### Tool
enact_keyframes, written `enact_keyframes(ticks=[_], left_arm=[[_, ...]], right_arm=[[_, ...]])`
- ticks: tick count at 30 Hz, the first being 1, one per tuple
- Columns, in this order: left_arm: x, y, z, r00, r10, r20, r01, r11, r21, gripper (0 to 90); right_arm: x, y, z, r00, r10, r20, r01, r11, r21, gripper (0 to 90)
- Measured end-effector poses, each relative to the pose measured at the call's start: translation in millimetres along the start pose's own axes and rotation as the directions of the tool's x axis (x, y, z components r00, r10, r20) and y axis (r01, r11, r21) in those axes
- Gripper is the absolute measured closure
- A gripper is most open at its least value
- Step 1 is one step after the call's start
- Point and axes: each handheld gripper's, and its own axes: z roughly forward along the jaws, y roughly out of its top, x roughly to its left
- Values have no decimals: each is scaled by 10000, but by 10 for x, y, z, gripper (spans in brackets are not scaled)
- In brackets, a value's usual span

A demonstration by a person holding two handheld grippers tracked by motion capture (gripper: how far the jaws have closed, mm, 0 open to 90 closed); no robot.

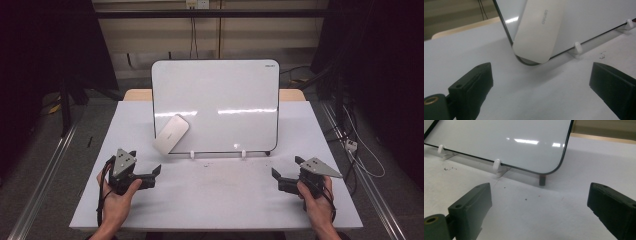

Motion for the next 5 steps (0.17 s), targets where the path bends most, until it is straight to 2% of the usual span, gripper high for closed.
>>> enact_keyframes(ticks=[2,4,5], left_arm=[[-5,-12,-6,9999,79,-91,-79,10000,10,50],[4,-4,-1,10000,12,50,-12,10000,-8,48],[17,-3,0,10000,34,-49,-34,10000,-37,49]], right_arm=[[-2,-2,-4,10000,46,11,-46,10000,4,56],[-5,-3,0,10000,50,-20,-50,10000,2,55],[-6,-4,3,10000,-10,-27,10,10000,15,55]])
